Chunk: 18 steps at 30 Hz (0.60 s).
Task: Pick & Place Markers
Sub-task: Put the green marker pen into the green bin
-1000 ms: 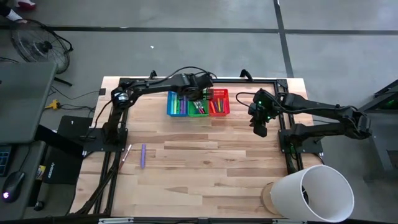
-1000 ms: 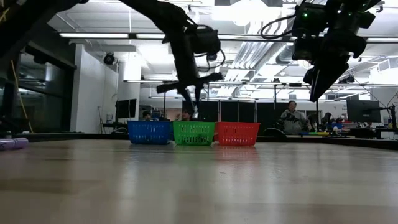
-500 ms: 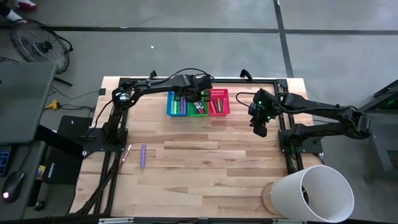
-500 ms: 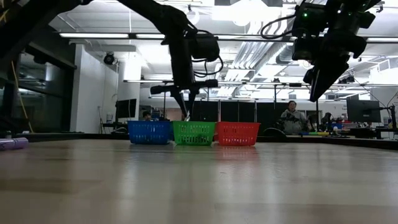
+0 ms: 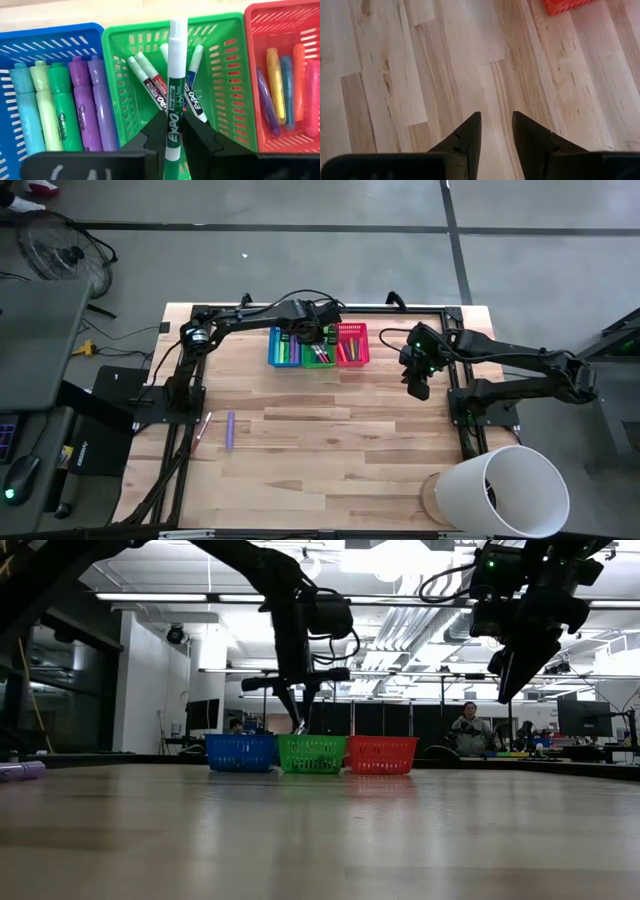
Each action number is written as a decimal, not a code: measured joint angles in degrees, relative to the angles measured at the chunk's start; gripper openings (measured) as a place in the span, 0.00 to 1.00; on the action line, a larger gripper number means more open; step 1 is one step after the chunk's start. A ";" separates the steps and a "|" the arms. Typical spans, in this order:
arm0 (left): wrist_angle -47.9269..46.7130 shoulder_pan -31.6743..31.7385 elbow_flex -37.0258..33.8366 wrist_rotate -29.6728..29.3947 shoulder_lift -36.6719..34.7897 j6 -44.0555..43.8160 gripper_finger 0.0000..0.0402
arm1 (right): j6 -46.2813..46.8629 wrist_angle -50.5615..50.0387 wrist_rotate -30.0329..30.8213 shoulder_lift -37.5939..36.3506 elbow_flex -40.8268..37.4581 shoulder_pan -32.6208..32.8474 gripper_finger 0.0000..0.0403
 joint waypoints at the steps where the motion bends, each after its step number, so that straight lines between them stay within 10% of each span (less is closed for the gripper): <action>1: -0.02 -0.02 0.00 0.13 0.00 0.00 0.13 | 0.00 0.00 0.00 0.00 0.00 0.00 0.25; 18: 0.00 -0.02 -0.04 2.13 0.00 2.87 0.13 | 0.04 -0.01 0.00 0.00 0.00 0.00 0.25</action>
